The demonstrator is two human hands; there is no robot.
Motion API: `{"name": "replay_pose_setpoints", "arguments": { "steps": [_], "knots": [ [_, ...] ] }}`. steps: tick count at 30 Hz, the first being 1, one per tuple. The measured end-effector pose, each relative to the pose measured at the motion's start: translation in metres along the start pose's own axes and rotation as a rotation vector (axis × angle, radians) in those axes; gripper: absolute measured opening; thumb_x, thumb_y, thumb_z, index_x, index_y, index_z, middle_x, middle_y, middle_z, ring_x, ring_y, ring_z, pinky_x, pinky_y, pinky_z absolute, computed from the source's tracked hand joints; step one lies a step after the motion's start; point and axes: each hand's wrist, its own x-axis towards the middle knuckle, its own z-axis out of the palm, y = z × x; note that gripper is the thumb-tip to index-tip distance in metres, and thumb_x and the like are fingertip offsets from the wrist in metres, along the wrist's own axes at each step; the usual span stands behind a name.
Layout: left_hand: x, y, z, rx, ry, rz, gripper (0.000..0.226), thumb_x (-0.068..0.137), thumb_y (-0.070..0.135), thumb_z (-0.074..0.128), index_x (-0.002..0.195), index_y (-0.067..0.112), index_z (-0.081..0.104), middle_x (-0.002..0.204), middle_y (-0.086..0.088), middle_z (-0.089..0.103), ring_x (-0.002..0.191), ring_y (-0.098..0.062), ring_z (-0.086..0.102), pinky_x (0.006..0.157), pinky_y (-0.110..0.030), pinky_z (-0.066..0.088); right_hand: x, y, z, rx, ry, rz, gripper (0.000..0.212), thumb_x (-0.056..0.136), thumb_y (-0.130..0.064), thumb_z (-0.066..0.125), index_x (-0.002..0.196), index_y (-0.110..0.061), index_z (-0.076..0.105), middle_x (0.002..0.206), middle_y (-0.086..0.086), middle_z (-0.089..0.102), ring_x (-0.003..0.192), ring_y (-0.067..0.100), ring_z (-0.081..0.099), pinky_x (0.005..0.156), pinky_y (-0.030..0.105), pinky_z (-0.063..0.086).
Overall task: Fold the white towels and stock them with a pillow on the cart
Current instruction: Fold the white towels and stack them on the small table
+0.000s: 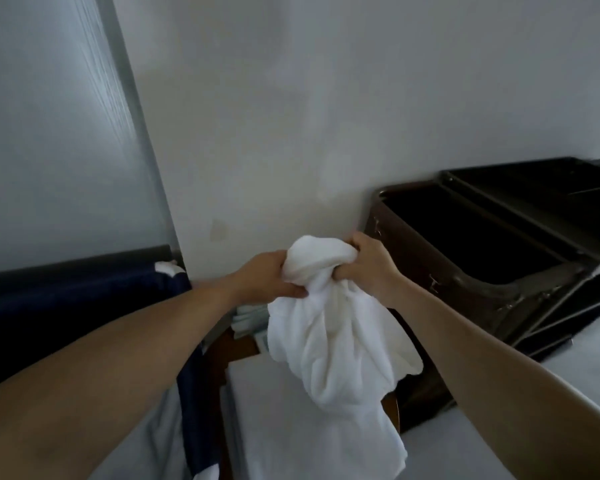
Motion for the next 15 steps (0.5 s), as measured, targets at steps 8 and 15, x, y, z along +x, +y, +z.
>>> {"name": "replay_pose_setpoints", "arguments": {
  "steps": [8,15],
  "knots": [
    [-0.005,-0.037,0.054,0.058,-0.066,-0.046,0.038,0.081,0.034,0.076,0.110,0.024,0.053,0.107,0.008,0.058,0.097,-0.016,0.056,0.071,-0.020,0.041,-0.020,0.057,0.012,-0.384,-0.128,-0.072,0.030,0.074,-0.018,0.078,0.097,-0.027,0.061,0.104,-0.005,0.061,0.094,0.016,0.058,0.082,0.032,0.049],
    [-0.001,-0.001,0.056,0.024,-0.137,0.087,0.051,0.084,0.032,0.078,0.127,0.019,0.056,0.119,0.006,0.059,0.108,-0.017,0.057,0.088,-0.031,0.044,-0.021,0.051,0.003,-0.437,-0.202,-0.310,0.034,0.069,-0.036,0.071,0.100,-0.039,0.055,0.091,-0.022,0.049,0.090,0.006,0.048,0.075,0.022,0.039]
  ]
}}
